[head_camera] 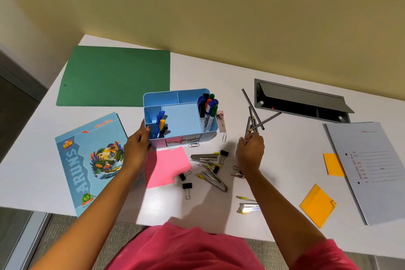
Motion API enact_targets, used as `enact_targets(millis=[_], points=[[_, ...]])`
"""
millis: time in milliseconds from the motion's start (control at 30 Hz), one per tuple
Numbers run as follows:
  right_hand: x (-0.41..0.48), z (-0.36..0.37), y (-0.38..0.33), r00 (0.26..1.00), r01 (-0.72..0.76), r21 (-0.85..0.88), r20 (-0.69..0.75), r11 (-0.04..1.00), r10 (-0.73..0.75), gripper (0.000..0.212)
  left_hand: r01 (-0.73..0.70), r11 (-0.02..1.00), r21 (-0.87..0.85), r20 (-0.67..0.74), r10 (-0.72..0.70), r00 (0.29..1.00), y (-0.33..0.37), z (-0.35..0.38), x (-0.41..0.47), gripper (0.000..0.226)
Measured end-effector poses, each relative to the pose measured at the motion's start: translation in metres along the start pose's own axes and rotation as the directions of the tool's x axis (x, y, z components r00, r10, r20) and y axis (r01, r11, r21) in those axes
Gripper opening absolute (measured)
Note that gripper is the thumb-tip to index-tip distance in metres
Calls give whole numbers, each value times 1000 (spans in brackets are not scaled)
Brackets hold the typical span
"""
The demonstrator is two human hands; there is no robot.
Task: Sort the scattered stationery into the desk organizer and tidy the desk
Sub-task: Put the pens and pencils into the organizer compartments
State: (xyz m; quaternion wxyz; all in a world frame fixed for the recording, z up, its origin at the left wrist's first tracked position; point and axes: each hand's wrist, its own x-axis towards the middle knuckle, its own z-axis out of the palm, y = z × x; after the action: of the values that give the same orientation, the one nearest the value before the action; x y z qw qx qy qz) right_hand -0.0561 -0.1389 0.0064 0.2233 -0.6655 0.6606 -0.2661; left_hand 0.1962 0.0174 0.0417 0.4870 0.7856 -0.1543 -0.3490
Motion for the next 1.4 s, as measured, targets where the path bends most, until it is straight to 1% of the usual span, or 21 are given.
enact_targets(millis=[67, 133, 200, 267, 433, 533, 700, 833, 967, 1067, 1167, 1267, 1400], points=[[9, 0, 3, 994, -74, -96, 71, 993, 81, 14, -4, 1000, 8, 2, 4, 1000, 2, 1, -1, 34], [14, -1, 3, 988, -101, -151, 101, 983, 117, 17, -7, 1000, 6, 2, 7, 1000, 2, 1, -1, 34], [17, 0, 1, 985, -126, -157, 94, 980, 142, 20, -3, 1000, 0, 2, 3, 1000, 3, 1, -2, 37], [17, 0, -1, 979, -168, -173, 86, 970, 185, 23, -2, 1000, -11, 1, 2, 1000, 3, 1, -1, 31], [13, -1, -4, 966, -204, -258, 106, 944, 237, 12, -1, 1000, 2, -11, 1, 1000, 2, 2, -2, 30], [13, -4, -5, 961, -212, -283, 113, 935, 252, 12, 7, 1000, 1, -8, -7, 1000, 2, 1, -2, 30], [24, -10, -1, 928, -288, -207, 181, 935, 326, 21, 8, 1000, -3, -7, -8, 1000, 3, 1, -2, 32], [31, -13, 5, 916, -299, -175, 224, 938, 334, 11, 9, 1000, -10, -12, -9, 1000, 4, 0, -2, 28], [35, -18, 8, 910, -330, -100, 229, 939, 344, 13, 9, 1000, 8, -7, -9, 1000, 1, -1, -1, 35], [35, -17, 8, 917, -318, -87, 224, 944, 330, 16, 18, 1000, 11, -11, -18, 1000, 2, 0, -1, 37], [31, -15, 3, 913, -331, -89, 221, 940, 342, 16, 17, 1000, 17, -12, -17, 1000, 3, 0, -2, 33], [24, -9, -8, 905, -337, -55, 258, 940, 339, 19, 11, 1000, 23, -9, -11, 1000, 3, 0, -2, 33], [12, 6, -24, 908, -270, -94, 307, 958, 286, 24, 9, 1000, 7, -6, -9, 1000, 2, 1, -2, 32]])
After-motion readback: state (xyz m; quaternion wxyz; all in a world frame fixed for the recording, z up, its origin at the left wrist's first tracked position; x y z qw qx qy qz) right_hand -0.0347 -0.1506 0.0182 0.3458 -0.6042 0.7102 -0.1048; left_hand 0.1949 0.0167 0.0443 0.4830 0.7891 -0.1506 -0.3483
